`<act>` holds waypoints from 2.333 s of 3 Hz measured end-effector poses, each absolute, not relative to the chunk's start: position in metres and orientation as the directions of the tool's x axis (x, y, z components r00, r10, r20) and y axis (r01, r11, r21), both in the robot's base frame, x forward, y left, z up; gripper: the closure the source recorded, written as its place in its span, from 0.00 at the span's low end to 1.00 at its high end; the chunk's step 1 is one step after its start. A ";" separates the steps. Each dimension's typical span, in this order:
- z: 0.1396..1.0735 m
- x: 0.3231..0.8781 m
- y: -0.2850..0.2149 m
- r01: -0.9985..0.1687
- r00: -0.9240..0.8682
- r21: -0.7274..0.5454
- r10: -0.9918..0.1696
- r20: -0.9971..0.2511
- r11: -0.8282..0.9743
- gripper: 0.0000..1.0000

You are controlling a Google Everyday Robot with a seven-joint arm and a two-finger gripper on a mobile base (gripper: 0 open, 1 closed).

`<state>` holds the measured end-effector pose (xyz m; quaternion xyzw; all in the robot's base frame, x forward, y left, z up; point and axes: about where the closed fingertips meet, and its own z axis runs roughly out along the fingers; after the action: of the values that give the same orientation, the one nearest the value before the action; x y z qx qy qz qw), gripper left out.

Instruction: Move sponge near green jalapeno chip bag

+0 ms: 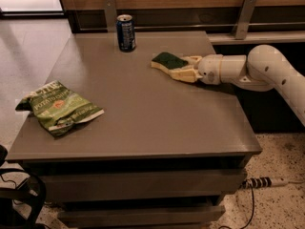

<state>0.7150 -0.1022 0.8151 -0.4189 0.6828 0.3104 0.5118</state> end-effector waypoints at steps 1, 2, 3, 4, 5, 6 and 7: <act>0.835 0.701 -0.100 -0.904 -0.129 -0.010 -0.295 -0.947 0.428 1.00; 0.864 0.674 -0.098 -0.915 -0.113 -0.027 -0.321 -0.940 0.402 1.00; 0.881 0.641 -0.091 -0.929 -0.098 -0.035 -0.337 -0.936 0.368 1.00; 0.892 0.590 -0.072 -0.941 -0.056 -0.068 -0.350 -0.935 0.332 1.00; 0.885 0.559 -0.047 -0.949 -0.024 -0.087 -0.344 -0.939 0.304 1.00; 0.868 0.539 -0.007 -0.967 0.000 -0.096 -0.376 -0.927 0.236 1.00; 0.852 0.528 0.024 -0.985 0.010 -0.082 -0.420 -0.907 0.154 1.00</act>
Offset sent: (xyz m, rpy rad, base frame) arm -0.0879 0.0024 0.0902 -0.0950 -0.0079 0.0907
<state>0.5278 0.0236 0.8519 -0.5631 0.6237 0.3256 0.4336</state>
